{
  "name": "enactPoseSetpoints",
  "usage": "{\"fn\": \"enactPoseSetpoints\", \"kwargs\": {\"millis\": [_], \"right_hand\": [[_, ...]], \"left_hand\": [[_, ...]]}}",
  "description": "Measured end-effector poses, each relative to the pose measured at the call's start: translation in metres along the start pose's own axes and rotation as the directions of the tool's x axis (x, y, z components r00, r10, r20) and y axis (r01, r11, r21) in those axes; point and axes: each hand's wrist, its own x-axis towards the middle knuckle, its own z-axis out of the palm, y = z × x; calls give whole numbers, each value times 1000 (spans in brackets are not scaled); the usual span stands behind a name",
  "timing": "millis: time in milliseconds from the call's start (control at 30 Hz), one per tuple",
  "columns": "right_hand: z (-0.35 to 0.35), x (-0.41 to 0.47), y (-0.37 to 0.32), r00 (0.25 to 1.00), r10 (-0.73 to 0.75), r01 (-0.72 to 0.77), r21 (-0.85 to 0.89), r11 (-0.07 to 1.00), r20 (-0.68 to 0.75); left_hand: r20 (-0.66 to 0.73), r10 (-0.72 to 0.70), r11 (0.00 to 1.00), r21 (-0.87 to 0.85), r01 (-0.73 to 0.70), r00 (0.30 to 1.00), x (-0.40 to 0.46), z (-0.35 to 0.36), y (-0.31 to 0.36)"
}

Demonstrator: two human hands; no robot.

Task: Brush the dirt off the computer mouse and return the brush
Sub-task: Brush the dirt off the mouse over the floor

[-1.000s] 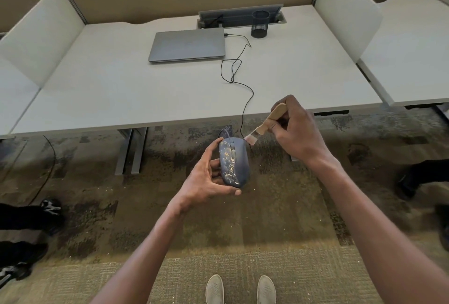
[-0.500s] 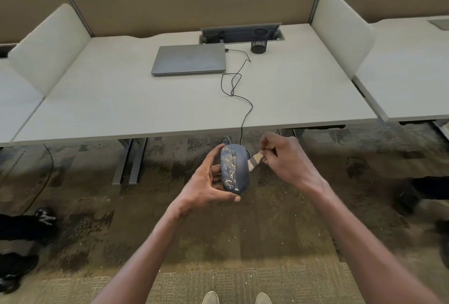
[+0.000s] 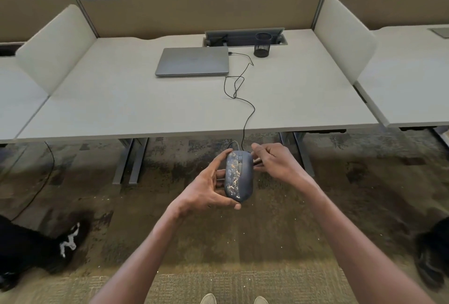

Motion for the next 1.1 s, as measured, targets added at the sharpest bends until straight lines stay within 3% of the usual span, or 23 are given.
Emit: {"fn": "enactPoseSetpoints", "kwargs": {"millis": [233, 433, 700, 867, 1100], "right_hand": [[1, -5, 1, 987, 28, -60, 198, 978, 159], [-1, -8, 4, 972, 49, -152, 464, 873, 228], [-3, -5, 6, 984, 158, -169, 665, 728, 77], [7, -8, 3, 978, 209, -126, 745, 655, -19], [26, -20, -1, 963, 256, -75, 834, 546, -81]], "left_hand": [[68, -15, 1000, 0, 15, 998, -1, -3, 7], [74, -26, 996, -81, 32, 997, 0, -6, 8], [-239, 23, 972, -222, -78, 971, -5, 8, -4], [-476, 64, 959, -215, -186, 877, -5, 32, -2], [-628, 98, 923, -233, -307, 772, -5, 53, 4]]}}
